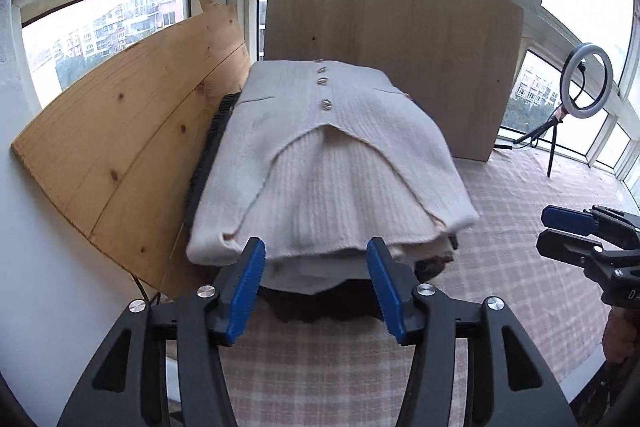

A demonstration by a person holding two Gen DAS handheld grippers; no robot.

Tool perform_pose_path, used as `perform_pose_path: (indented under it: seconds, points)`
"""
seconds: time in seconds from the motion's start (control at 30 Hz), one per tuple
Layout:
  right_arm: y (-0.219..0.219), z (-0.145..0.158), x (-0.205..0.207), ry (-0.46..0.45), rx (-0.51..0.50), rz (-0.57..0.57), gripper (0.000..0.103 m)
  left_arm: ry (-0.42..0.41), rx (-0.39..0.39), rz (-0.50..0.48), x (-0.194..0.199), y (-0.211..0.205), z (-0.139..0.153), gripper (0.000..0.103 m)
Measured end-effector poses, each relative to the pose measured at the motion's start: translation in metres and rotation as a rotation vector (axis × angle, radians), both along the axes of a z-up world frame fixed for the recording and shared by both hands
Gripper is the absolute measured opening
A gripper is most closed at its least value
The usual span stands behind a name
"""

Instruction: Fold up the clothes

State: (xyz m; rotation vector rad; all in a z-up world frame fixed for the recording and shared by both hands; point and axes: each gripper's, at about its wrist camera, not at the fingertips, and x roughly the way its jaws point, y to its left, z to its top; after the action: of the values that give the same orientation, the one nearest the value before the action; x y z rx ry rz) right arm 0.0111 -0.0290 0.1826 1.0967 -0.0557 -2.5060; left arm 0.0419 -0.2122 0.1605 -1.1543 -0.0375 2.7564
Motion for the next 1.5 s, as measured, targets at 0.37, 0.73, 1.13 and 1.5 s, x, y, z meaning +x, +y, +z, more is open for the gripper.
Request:
perform_pose_path:
  seconds: [0.37,0.73,1.13,1.5]
  points:
    - [0.066,-0.027,0.047,-0.083,-0.016,-0.131,0.047,-0.044,0.036,0.107,0.056,0.039,-0.011,0.070]
    - [0.122,-0.049,0.080,-0.134,0.047,-0.087,0.048,-0.045,-0.012,0.310,0.117,0.094,-0.004,0.075]
    - [0.176,-0.066,0.117,-0.131,0.043,0.007,0.049,-0.041,-0.014,0.450,0.175,0.146,-0.009,0.075]
    - [0.196,-0.075,0.132,-0.132,0.046,0.069,0.049,-0.062,-0.014,0.533,0.203,0.169,-0.011,0.075]
